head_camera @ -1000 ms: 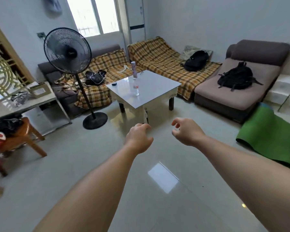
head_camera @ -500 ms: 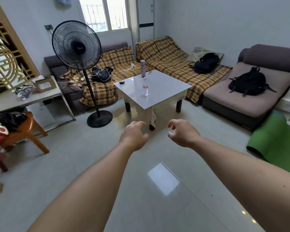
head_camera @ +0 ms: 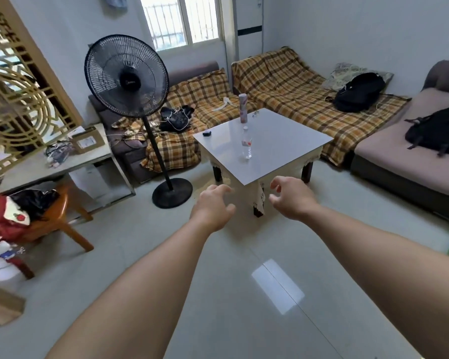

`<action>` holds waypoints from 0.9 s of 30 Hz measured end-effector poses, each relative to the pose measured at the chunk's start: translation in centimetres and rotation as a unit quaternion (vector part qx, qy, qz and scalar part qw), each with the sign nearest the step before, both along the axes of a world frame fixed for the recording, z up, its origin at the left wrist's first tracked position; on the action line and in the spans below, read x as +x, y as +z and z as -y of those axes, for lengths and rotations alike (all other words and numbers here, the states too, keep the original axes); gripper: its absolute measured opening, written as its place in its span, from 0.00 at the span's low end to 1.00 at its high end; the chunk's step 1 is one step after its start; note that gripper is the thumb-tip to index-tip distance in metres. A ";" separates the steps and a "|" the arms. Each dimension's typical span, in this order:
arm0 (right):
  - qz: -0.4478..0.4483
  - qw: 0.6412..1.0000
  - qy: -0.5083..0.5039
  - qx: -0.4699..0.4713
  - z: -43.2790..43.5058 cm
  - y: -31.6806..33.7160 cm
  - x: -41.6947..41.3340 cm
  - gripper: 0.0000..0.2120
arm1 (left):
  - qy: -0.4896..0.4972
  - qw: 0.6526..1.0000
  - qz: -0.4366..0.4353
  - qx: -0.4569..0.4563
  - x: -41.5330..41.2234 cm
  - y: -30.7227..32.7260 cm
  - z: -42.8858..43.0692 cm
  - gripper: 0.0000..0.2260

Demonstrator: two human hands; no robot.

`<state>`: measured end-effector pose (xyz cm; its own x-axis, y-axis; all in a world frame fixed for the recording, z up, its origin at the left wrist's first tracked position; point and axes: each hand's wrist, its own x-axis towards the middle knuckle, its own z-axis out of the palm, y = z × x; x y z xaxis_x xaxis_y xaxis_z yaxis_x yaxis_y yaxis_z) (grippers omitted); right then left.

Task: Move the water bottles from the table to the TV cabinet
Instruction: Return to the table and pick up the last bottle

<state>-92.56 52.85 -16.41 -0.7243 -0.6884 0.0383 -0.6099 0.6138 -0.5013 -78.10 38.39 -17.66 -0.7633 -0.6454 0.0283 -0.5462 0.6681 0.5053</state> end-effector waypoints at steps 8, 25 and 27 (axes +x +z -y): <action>0.027 1.000 0.005 0.009 7.1 1.5 -12.5 0.16 | 0.008 1.000 0.004 0.010 -11.0 1.3 7.0 0.19; 0.012 0.998 0.017 0.060 29.0 -1.2 -31.3 0.16 | -0.012 0.997 0.064 0.035 -30.2 -0.1 30.4 0.19; 0.015 0.998 0.007 0.057 31.8 -1.7 -33.4 0.16 | -0.006 0.997 0.069 0.038 -32.4 -0.1 34.1 0.19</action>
<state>-125.94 21.06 -18.09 -0.7138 -0.6975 -0.0633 -0.6047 0.6594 -0.4466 -110.45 4.25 -17.81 -0.7643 -0.6325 -0.1256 -0.6061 0.6382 0.4746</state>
